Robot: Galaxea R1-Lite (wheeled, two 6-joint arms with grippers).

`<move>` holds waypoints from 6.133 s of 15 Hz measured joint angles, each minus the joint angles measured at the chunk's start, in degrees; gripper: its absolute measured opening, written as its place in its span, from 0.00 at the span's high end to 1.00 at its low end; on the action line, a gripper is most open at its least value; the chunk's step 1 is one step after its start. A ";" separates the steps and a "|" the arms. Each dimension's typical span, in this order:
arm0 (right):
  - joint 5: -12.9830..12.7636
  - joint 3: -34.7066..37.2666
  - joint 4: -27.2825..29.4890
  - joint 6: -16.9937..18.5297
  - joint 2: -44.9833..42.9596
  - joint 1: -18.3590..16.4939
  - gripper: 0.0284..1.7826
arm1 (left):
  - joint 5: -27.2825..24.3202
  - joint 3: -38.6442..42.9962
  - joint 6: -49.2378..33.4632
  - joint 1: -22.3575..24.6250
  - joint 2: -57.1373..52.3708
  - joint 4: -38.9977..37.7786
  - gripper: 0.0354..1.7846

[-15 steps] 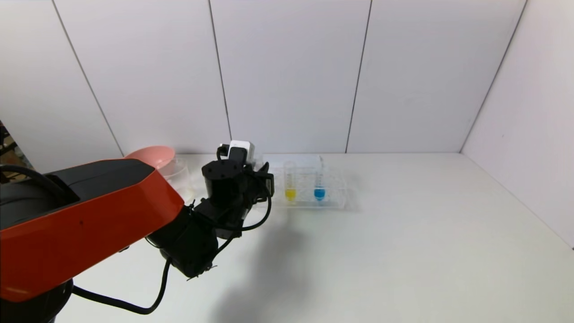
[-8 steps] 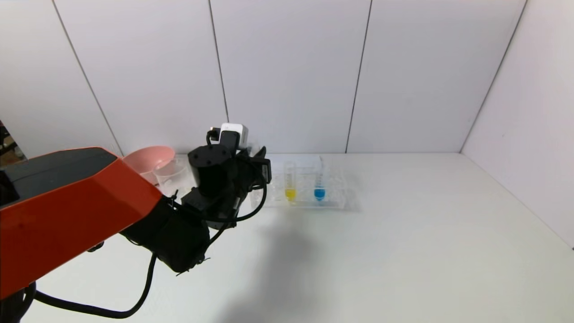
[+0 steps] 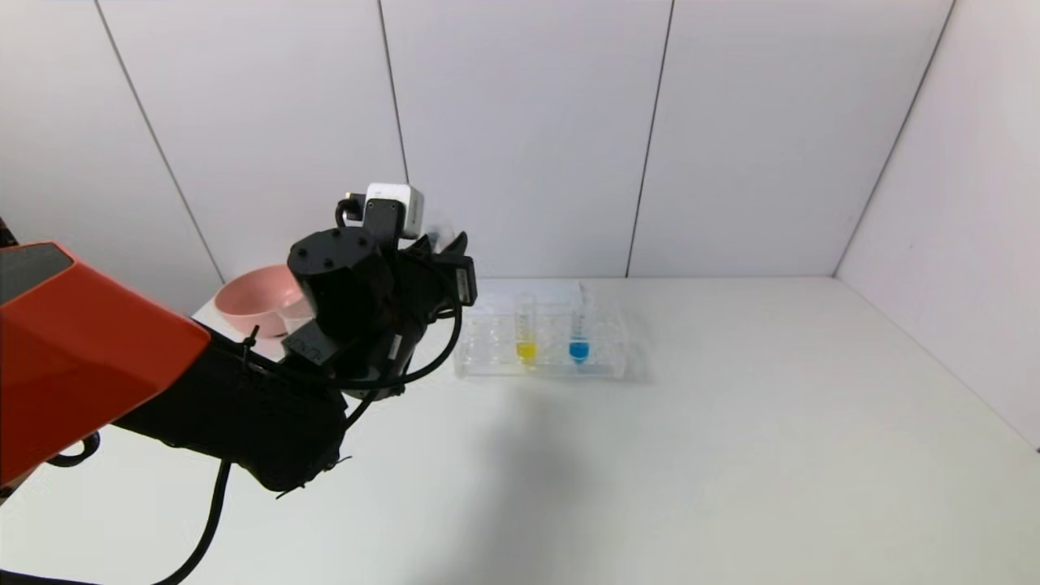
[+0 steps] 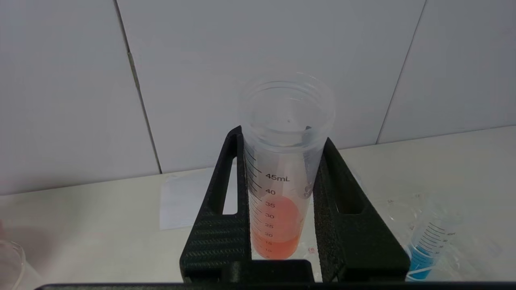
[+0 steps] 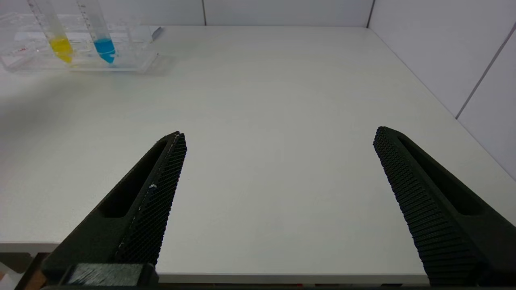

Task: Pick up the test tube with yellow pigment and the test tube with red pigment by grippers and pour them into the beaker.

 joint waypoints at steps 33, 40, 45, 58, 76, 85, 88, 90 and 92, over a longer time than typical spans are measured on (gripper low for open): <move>-0.02 0.00 0.00 -0.02 0.00 0.00 0.05 | -12.13 9.97 1.32 33.89 -17.69 11.79 0.76; 0.00 0.00 -0.02 0.00 0.00 0.00 0.05 | -15.82 9.01 1.21 36.80 -15.54 11.79 0.76; 0.00 0.00 0.00 0.00 0.00 0.00 0.05 | -17.31 8.48 1.32 37.74 -13.73 11.82 0.76; 0.00 0.00 0.00 0.00 0.00 0.00 0.05 | -23.11 6.06 1.76 41.33 -11.30 17.41 0.76; 0.00 0.00 0.00 -0.02 0.00 0.00 0.05 | -37.08 2.62 9.14 46.37 -6.39 24.16 0.76; -0.02 0.00 0.00 0.00 0.00 0.00 0.05 | -41.03 -2.56 15.90 47.29 -6.56 35.05 0.76; 0.00 0.00 0.00 0.00 0.00 0.00 0.05 | -44.03 -4.30 19.19 48.23 -6.72 38.53 0.76; 0.00 0.00 0.00 0.00 0.00 0.00 0.05 | -44.25 -5.07 20.18 48.49 -6.73 39.49 0.76; 0.00 0.00 0.00 0.00 0.00 0.00 0.05 | -45.06 -5.46 20.97 48.56 -6.73 39.83 0.76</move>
